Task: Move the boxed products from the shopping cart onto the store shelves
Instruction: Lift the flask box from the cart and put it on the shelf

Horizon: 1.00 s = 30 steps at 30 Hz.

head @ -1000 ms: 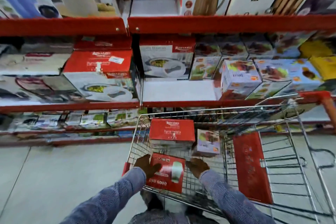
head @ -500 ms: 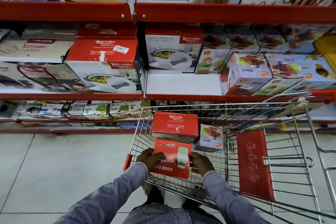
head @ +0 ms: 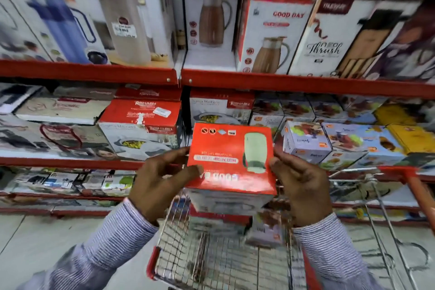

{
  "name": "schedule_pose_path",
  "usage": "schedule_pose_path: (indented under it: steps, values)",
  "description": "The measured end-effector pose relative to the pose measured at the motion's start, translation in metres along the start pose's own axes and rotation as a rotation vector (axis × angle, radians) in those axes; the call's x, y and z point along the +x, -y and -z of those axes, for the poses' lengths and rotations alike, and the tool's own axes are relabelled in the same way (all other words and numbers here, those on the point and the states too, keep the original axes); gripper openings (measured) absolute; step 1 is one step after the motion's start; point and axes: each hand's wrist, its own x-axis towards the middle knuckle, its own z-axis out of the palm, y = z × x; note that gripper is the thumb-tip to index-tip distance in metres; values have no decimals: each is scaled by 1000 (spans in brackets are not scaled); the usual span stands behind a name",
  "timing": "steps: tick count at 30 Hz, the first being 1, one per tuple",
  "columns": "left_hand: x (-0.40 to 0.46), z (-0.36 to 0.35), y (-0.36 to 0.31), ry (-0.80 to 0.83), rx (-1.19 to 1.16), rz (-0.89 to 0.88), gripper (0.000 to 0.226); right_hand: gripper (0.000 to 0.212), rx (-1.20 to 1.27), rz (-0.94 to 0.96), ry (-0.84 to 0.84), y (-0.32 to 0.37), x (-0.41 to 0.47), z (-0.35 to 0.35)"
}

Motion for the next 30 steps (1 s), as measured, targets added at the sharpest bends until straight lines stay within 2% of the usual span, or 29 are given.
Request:
schedule_pose_path:
  steps: [6,11,13,16,20,25,30]
  values:
    - [23,13,-80,-97,50,-301,40,41,98,258,-6,96,32,-1]
    - [36,26,-135,-128,35,-446,54,45,177,398,10,152,54,-4]
    - [41,33,-152,-136,29,-471,50,48,188,453,10,168,61,-7]
    - [51,40,-172,-158,73,-526,53,39,210,488,38,184,74,-16]
    - [68,49,-188,-187,84,-569,45,34,201,486,76,199,92,-28]
    - [78,64,-190,-170,86,-580,49,35,159,474,117,210,103,-37]
    - [80,73,-189,-152,94,-552,32,36,123,445,127,208,104,-44]
